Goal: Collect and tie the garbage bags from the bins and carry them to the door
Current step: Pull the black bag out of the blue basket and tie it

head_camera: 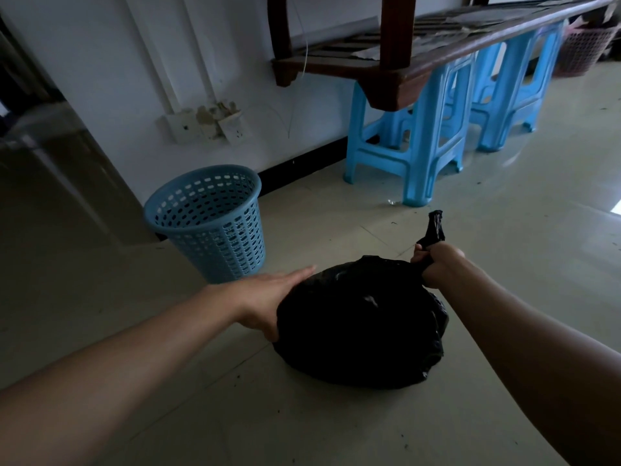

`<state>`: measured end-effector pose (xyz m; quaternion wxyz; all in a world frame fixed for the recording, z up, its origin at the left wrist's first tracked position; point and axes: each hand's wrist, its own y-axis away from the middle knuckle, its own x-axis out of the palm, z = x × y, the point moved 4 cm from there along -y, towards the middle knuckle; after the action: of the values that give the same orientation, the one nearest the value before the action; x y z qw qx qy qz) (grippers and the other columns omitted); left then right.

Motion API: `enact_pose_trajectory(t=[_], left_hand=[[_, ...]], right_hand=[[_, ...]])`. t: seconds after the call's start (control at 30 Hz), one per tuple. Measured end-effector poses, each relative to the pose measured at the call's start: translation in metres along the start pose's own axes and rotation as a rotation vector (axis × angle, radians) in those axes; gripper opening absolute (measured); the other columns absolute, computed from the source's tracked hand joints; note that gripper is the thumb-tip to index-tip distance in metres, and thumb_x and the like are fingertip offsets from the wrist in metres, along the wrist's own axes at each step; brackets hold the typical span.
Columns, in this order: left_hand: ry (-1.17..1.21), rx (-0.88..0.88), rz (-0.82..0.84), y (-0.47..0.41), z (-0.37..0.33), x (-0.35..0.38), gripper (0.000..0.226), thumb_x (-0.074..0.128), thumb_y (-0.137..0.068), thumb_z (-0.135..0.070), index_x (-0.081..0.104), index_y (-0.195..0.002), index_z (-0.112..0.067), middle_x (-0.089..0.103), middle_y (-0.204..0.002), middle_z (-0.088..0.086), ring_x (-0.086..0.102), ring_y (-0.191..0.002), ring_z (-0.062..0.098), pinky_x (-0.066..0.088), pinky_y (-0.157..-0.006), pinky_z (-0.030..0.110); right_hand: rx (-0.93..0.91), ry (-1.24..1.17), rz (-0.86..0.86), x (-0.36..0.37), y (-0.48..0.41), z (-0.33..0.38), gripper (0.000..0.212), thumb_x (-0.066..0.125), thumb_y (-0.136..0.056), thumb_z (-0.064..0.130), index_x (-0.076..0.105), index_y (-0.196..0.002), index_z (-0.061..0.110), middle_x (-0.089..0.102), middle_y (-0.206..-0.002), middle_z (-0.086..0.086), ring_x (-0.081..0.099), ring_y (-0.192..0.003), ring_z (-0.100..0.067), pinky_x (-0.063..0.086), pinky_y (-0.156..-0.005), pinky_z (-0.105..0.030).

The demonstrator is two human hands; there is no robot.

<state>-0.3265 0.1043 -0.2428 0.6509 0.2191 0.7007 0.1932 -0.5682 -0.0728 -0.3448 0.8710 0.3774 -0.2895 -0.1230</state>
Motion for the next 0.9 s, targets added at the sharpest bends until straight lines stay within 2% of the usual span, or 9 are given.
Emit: enact_pose_trajectory(t=[0.13, 0.23, 0.3, 0.33, 0.47, 0.6, 0.7, 0.8, 0.9], left_hand=[[-0.095, 0.072, -0.245, -0.016, -0.017, 0.002, 0.136, 0.085, -0.056, -0.05, -0.017, -0.145, -0.048, 0.038, -0.147, -0.003, 0.045, -0.13, 0.023, 0.043, -0.103, 0.044], [-0.087, 0.122, -0.368, -0.029, -0.035, -0.005, 0.081, 0.071, -0.073, -0.054, 0.027, -0.141, -0.044, 0.055, -0.127, -0.004, 0.056, -0.116, 0.022, 0.047, -0.089, 0.038], [0.11, 0.144, -0.425, -0.032, -0.04, -0.015, 0.035, 0.063, -0.086, -0.043, 0.06, -0.118, -0.029, 0.066, -0.104, 0.0, 0.063, -0.103, 0.024, 0.047, -0.079, 0.031], [0.287, 0.146, -0.427, -0.034, -0.037, -0.022, 0.027, 0.062, -0.088, -0.037, 0.067, -0.107, -0.019, 0.068, -0.095, 0.003, 0.066, -0.097, 0.024, 0.049, -0.077, 0.03], [0.832, 0.217, -0.427, -0.022, -0.028, -0.061, 0.019, 0.066, -0.088, -0.018, 0.069, -0.098, -0.002, 0.071, -0.09, 0.013, 0.066, -0.072, 0.016, 0.052, -0.058, 0.024], [0.837, 0.325, -0.357, -0.004, -0.035, -0.091, 0.01, 0.068, -0.086, -0.015, 0.068, -0.09, -0.007, 0.069, -0.077, 0.004, 0.064, -0.067, 0.016, 0.048, -0.053, 0.026], [0.846, 0.332, -0.351, 0.0, -0.034, -0.102, 0.011, 0.068, -0.085, -0.006, 0.064, -0.075, -0.009, 0.064, -0.06, -0.001, 0.06, -0.052, 0.012, 0.045, -0.047, 0.024], [0.868, 0.288, -0.383, -0.003, -0.021, -0.103, 0.018, 0.069, -0.083, -0.003, 0.061, -0.068, -0.01, 0.061, -0.053, 0.0, 0.056, -0.046, 0.014, 0.039, -0.046, 0.025], [0.951, 0.206, -0.389, -0.009, -0.003, -0.101, 0.017, 0.07, -0.082, -0.005, 0.061, -0.07, -0.013, 0.058, -0.055, 0.002, 0.051, -0.043, 0.014, 0.034, -0.045, 0.024]], right_hand=[[0.012, -0.002, 0.072, 0.011, 0.009, -0.011, 0.025, 0.028, -0.097, -0.001, 0.045, -0.081, 0.007, 0.043, -0.064, -0.006, 0.028, -0.027, -0.007, 0.025, -0.03, -0.012], [0.011, 0.014, 0.126, 0.017, 0.011, -0.013, 0.025, 0.029, -0.097, -0.001, 0.046, -0.081, 0.007, 0.044, -0.065, -0.005, 0.03, -0.026, -0.007, 0.026, -0.03, -0.012], [-0.006, 0.077, 0.159, 0.019, 0.014, -0.012, 0.024, 0.029, -0.098, 0.001, 0.047, -0.083, 0.007, 0.044, -0.065, -0.004, 0.03, -0.025, -0.007, 0.024, -0.029, -0.012], [-0.033, 0.138, 0.171, 0.02, 0.017, -0.011, 0.023, 0.029, -0.098, 0.002, 0.047, -0.084, 0.008, 0.045, -0.065, -0.004, 0.03, -0.026, -0.007, 0.023, -0.028, -0.013], [-0.245, 0.522, 0.228, 0.029, 0.038, -0.008, 0.015, 0.039, -0.098, 0.006, 0.053, -0.093, 0.005, 0.053, -0.067, -0.005, 0.032, -0.031, -0.006, 0.02, -0.03, -0.012], [-0.554, 1.1, 0.375, 0.052, 0.064, -0.016, 0.015, 0.052, -0.09, 0.003, 0.066, -0.095, 0.0, 0.063, -0.075, -0.007, 0.045, -0.047, -0.011, 0.033, -0.038, -0.017], [-0.75, 1.436, 0.613, 0.068, 0.087, -0.041, 0.02, 0.051, -0.086, -0.006, 0.068, -0.098, -0.004, 0.062, -0.081, -0.009, 0.053, -0.065, -0.011, 0.042, -0.06, -0.023], [-0.689, 1.586, 0.79, 0.073, 0.109, -0.07, 0.029, 0.05, -0.088, -0.007, 0.068, -0.108, 0.003, 0.062, -0.087, -0.001, 0.056, -0.077, -0.009, 0.044, -0.065, -0.017], [-0.459, 1.569, 0.842, 0.07, 0.121, -0.089, 0.032, 0.051, -0.087, -0.006, 0.066, -0.112, 0.008, 0.061, -0.076, 0.006, 0.054, -0.06, -0.003, 0.044, -0.058, -0.018]])
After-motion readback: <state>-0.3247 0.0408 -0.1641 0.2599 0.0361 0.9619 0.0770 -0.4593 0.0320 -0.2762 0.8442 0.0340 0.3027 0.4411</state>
